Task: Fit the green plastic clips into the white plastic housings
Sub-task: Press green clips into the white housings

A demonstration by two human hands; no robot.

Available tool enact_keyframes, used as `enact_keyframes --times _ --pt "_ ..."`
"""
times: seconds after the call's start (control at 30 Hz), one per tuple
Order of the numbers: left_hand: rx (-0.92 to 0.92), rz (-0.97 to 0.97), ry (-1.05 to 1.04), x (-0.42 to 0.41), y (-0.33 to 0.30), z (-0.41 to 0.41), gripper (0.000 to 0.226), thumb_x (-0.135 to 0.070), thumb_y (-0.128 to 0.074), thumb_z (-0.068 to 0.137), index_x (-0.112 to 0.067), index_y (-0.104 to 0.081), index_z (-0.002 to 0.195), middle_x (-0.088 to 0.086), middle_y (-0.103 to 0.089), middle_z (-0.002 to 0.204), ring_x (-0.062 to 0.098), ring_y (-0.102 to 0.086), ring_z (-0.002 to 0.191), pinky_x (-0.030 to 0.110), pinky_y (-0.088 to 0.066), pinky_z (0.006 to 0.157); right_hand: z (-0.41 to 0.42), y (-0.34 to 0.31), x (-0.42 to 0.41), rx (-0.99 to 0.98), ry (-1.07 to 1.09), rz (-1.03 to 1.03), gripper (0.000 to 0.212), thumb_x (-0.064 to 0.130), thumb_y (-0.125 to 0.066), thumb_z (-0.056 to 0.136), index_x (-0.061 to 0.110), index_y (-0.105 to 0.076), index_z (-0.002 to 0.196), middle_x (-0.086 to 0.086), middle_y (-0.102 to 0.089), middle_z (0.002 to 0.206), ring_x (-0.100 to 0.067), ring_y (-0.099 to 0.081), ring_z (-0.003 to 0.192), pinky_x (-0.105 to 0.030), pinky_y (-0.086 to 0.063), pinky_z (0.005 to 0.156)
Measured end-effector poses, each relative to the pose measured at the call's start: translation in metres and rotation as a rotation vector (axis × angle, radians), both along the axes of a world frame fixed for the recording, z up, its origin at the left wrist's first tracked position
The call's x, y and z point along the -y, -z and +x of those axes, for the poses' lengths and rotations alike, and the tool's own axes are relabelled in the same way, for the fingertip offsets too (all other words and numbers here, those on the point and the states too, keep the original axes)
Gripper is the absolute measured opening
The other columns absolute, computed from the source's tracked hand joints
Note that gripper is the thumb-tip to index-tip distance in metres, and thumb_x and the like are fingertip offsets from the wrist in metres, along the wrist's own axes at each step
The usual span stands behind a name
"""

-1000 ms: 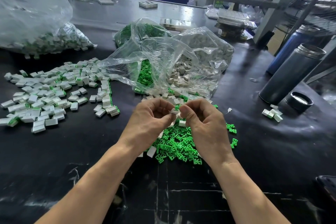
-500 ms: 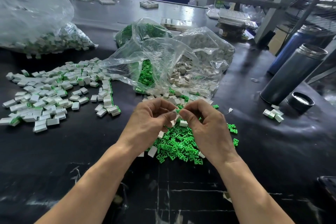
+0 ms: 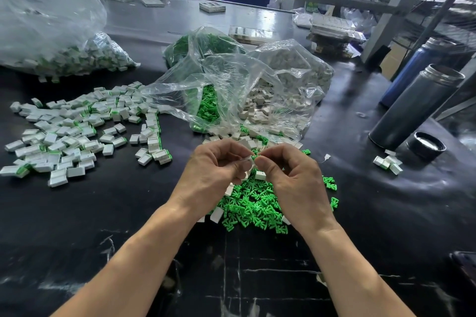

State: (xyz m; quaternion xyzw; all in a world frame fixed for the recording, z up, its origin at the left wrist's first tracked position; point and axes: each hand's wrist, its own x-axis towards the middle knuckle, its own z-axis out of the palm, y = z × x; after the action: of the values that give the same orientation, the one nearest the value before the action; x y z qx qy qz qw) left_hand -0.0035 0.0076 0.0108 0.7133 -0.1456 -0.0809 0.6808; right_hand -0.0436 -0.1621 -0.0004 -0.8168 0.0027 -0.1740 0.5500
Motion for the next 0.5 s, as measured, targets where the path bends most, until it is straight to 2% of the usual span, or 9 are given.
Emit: enact_keyframes --times 0.17,0.33,0.5 --pt "0.061 0.064 -0.015 0.0 0.0007 -0.0007 0.019 0.006 -0.071 0.09 -0.012 -0.076 0.09 -0.004 -0.071 0.069 0.009 -0.062 0.062 0.021 -0.053 0.061 -0.0016 0.0004 -0.0023 -0.011 0.033 -0.041 0.01 0.022 -0.079 0.091 0.028 -0.072 0.086 0.01 -0.071 0.079 -0.01 -0.064 0.072 -0.029 -0.055 0.065" --pt "0.102 0.128 -0.023 0.0012 -0.0027 -0.0014 0.02 0.004 -0.076 0.086 -0.016 -0.076 0.084 -0.009 -0.069 0.067 0.008 -0.062 0.061 0.026 -0.055 0.061 -0.0034 -0.0004 -0.0026 -0.013 0.014 -0.067 0.011 0.018 -0.078 0.092 0.026 -0.072 0.087 0.006 -0.071 0.079 -0.015 -0.066 0.075 -0.038 -0.055 0.069" --pt "0.106 0.166 -0.013 -0.0029 -0.0045 -0.0014 0.018 0.006 -0.075 0.084 -0.012 -0.078 0.085 -0.004 -0.069 0.068 0.01 -0.062 0.061 0.037 -0.058 0.065 -0.004 -0.0015 -0.0019 0.003 -0.025 -0.154 0.01 0.015 -0.078 0.092 0.022 -0.072 0.087 0.007 -0.069 0.076 -0.017 -0.063 0.072 -0.043 -0.053 0.067"
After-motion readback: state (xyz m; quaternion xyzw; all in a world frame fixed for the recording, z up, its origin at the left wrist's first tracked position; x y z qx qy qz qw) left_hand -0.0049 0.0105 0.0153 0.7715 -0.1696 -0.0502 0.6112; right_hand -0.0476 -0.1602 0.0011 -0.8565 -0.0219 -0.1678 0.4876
